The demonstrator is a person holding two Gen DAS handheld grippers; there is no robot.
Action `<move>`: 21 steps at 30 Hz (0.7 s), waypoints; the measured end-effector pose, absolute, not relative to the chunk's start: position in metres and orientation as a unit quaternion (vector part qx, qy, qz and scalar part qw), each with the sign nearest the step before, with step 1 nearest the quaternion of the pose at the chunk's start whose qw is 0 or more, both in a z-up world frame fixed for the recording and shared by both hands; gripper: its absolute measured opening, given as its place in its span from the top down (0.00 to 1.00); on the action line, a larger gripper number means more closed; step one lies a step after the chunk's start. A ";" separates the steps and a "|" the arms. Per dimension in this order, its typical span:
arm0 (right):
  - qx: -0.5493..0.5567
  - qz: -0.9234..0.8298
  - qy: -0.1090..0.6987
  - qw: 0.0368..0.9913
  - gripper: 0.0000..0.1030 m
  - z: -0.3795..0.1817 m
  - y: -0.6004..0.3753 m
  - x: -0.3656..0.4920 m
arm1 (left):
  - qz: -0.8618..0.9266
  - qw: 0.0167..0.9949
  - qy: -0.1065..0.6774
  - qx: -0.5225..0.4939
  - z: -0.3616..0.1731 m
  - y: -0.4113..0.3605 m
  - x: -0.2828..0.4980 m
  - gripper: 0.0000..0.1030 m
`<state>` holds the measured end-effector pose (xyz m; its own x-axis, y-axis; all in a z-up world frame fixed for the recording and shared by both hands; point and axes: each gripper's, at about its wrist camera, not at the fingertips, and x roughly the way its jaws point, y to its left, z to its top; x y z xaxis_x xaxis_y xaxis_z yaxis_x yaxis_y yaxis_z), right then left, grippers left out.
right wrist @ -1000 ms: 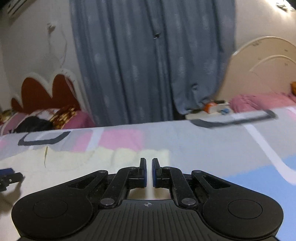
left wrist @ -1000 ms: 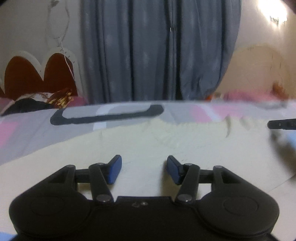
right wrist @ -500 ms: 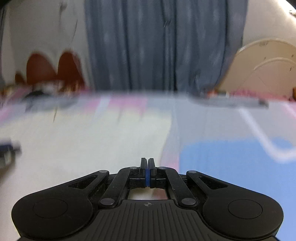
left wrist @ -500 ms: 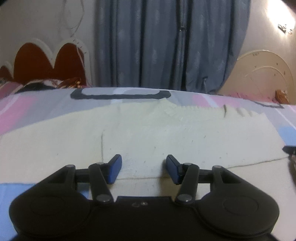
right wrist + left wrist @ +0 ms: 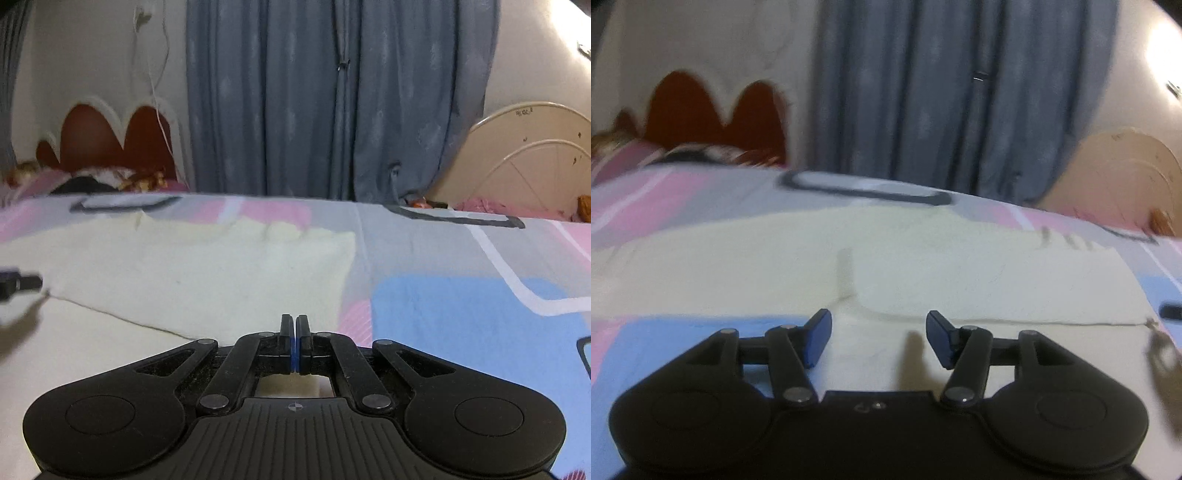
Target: Fold small clothes
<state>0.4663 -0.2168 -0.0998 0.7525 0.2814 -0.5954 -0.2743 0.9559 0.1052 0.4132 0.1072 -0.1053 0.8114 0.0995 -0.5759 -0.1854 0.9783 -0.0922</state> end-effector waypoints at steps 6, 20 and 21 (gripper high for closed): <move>0.036 0.147 0.345 0.926 1.00 -0.110 -0.200 0.452 | 0.174 0.935 0.278 -0.132 -0.100 0.189 0.362 0.47; 0.023 0.146 0.349 0.925 1.00 -0.093 -0.158 0.423 | 0.304 0.843 0.186 -0.402 -0.110 0.388 0.296 0.59; 0.024 0.142 0.350 0.926 1.00 -0.093 -0.155 0.425 | 0.302 0.842 0.179 -0.410 -0.112 0.393 0.295 0.60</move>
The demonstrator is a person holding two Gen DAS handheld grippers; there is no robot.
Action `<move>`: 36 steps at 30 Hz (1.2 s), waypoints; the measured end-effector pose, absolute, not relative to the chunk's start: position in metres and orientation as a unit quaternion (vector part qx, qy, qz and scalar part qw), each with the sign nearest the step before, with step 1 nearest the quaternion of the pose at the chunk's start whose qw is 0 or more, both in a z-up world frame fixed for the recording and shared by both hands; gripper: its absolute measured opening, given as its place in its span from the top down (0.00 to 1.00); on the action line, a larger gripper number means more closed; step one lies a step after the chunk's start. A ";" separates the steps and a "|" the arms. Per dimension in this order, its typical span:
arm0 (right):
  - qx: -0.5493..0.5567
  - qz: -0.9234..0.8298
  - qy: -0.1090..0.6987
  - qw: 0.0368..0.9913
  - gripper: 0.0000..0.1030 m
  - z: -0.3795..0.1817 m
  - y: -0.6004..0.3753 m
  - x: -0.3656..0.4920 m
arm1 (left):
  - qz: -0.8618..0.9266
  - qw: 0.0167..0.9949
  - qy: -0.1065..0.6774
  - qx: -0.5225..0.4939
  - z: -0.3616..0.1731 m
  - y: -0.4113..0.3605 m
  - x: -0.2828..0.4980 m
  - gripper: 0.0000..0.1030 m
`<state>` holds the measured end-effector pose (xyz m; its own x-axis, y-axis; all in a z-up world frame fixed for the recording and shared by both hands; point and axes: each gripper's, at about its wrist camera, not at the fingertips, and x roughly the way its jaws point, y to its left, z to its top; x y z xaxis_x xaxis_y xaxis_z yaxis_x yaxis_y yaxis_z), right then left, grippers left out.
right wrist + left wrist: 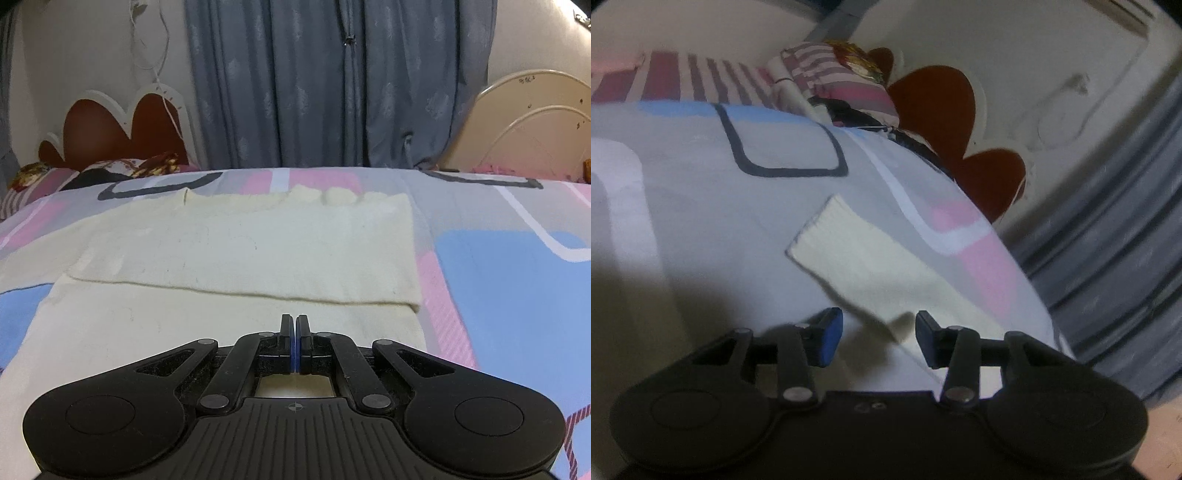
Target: Fold small clothes
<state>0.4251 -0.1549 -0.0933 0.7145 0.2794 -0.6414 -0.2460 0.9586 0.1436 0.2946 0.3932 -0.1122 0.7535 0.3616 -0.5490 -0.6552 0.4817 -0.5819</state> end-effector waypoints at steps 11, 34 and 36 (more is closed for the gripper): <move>0.026 0.135 0.350 0.927 1.00 -0.092 -0.146 0.434 | 0.272 0.858 0.129 -0.416 -0.101 0.413 0.300 0.98; 0.092 0.139 0.339 0.926 1.00 -0.068 -0.186 0.443 | -0.087 0.934 0.341 -0.056 -0.118 0.043 0.494 0.52; 0.087 0.140 0.343 0.925 0.94 -0.067 -0.181 0.445 | -0.085 0.939 0.325 -0.066 -0.115 0.047 0.478 0.32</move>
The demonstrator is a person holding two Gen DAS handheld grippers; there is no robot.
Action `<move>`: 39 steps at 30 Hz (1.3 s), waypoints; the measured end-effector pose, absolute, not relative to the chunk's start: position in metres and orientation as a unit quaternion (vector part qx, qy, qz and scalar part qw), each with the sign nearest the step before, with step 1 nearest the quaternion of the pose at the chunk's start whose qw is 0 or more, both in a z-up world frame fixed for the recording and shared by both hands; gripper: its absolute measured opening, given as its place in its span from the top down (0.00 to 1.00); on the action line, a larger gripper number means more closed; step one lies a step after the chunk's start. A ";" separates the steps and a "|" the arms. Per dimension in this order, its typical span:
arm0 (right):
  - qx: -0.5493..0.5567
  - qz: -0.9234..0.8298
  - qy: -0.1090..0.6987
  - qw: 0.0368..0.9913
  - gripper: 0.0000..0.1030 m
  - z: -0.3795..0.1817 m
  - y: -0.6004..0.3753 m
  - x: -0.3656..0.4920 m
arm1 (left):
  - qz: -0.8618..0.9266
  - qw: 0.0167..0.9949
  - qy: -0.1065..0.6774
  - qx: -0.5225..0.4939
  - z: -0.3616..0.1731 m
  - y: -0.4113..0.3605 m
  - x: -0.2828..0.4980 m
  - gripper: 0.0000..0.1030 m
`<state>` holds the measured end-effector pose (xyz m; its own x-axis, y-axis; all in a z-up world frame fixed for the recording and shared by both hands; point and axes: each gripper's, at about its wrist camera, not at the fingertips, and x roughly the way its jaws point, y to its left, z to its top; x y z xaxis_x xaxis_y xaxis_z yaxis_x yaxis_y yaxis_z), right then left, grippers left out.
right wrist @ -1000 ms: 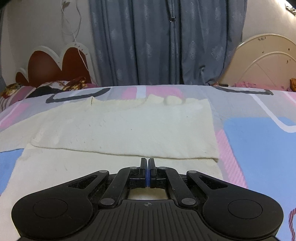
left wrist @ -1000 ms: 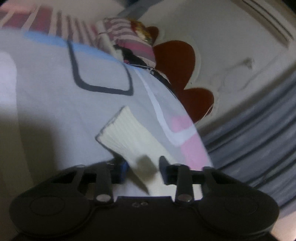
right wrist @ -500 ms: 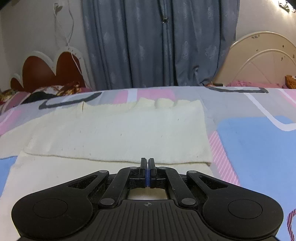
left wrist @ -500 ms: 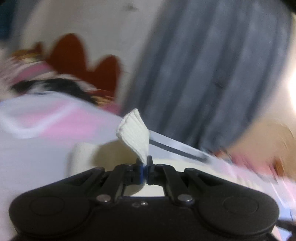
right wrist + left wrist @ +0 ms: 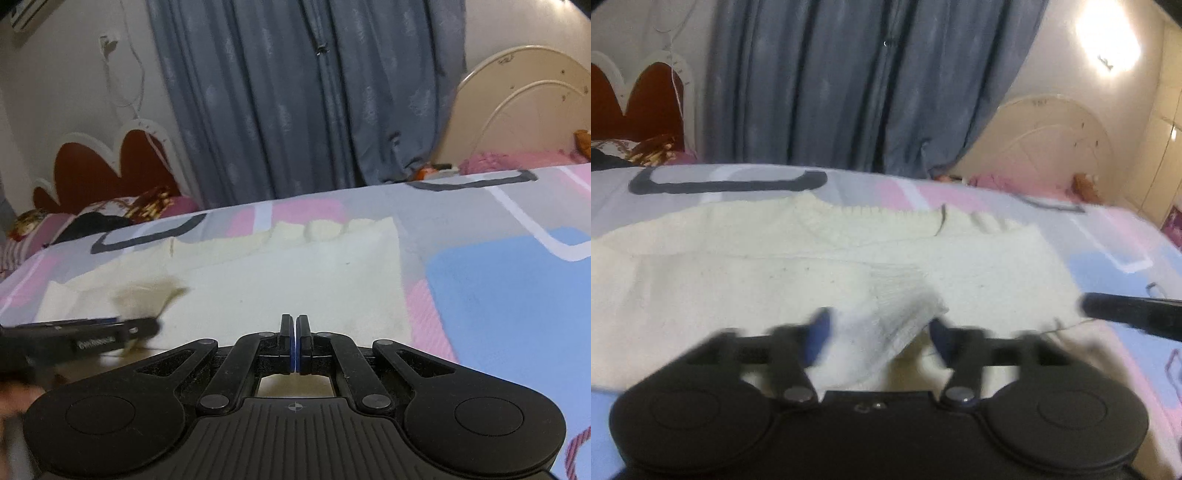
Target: Fold small clothes
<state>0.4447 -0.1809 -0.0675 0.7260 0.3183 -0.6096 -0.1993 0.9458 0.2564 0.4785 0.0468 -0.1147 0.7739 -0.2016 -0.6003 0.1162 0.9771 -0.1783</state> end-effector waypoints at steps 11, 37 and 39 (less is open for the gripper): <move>0.173 0.231 0.366 0.885 0.46 -0.082 -0.132 0.460 | 0.034 0.940 0.328 -0.087 -0.112 0.119 0.407 0.42; 0.086 0.189 0.281 0.937 0.97 -0.033 -0.186 0.465 | 0.069 0.942 0.309 -0.113 -0.117 0.145 0.435 0.66; 0.083 0.199 0.266 0.940 0.97 -0.022 -0.180 0.463 | 0.066 0.948 0.294 -0.105 -0.109 0.138 0.432 0.62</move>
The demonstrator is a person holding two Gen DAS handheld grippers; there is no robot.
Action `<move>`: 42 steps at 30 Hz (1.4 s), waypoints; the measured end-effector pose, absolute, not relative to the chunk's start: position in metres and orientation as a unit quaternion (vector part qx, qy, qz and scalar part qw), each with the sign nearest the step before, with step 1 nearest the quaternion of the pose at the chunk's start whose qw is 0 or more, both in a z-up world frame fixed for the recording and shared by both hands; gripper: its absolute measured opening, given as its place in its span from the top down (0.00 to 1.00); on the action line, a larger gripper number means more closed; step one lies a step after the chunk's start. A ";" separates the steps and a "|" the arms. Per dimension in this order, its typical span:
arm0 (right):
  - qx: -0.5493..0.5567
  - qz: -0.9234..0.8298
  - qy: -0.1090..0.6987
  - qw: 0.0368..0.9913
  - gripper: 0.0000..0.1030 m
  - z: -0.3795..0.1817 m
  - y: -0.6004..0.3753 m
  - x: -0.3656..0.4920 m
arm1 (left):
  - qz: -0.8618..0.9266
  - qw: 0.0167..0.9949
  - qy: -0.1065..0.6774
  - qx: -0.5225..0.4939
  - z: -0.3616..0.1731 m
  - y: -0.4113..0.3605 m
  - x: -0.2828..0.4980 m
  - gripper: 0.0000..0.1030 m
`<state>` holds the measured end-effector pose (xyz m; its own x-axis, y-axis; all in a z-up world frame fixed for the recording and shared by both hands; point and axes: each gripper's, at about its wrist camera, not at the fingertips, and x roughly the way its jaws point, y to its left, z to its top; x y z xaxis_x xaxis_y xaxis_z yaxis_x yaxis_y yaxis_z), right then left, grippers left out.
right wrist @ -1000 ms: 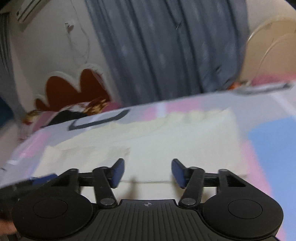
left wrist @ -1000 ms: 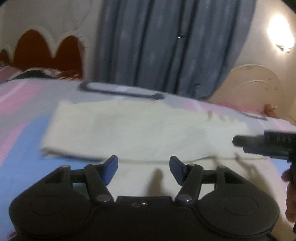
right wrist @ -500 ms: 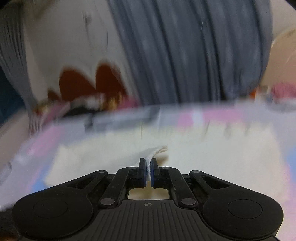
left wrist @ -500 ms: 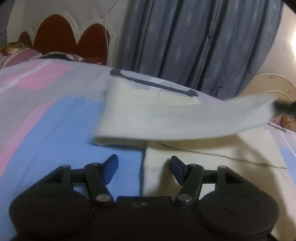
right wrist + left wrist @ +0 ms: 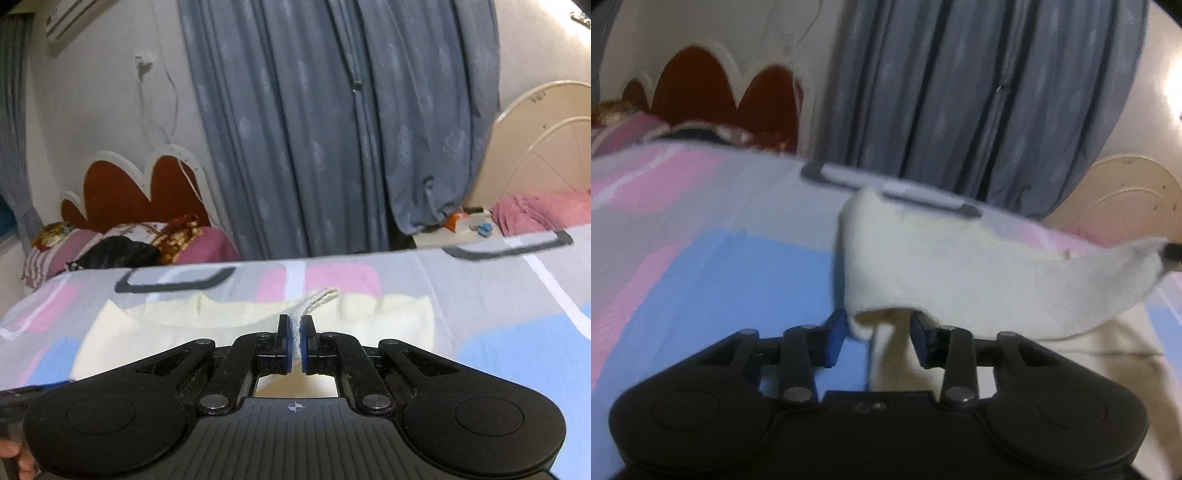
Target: Fold small clothes
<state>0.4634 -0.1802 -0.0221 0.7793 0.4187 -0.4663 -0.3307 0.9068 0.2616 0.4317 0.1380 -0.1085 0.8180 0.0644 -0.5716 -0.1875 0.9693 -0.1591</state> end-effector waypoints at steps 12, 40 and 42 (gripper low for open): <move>0.022 0.161 0.238 0.957 0.97 -0.010 -0.185 0.469 | 0.098 0.934 0.337 -0.062 -0.123 0.131 0.447 0.59; 0.035 0.092 0.288 0.953 0.96 -0.070 -0.221 0.451 | 0.024 0.961 0.273 0.027 -0.082 0.113 0.433 0.39; 0.031 0.123 0.303 0.944 0.96 -0.074 -0.199 0.454 | 0.000 0.959 0.284 0.024 -0.089 0.093 0.451 0.39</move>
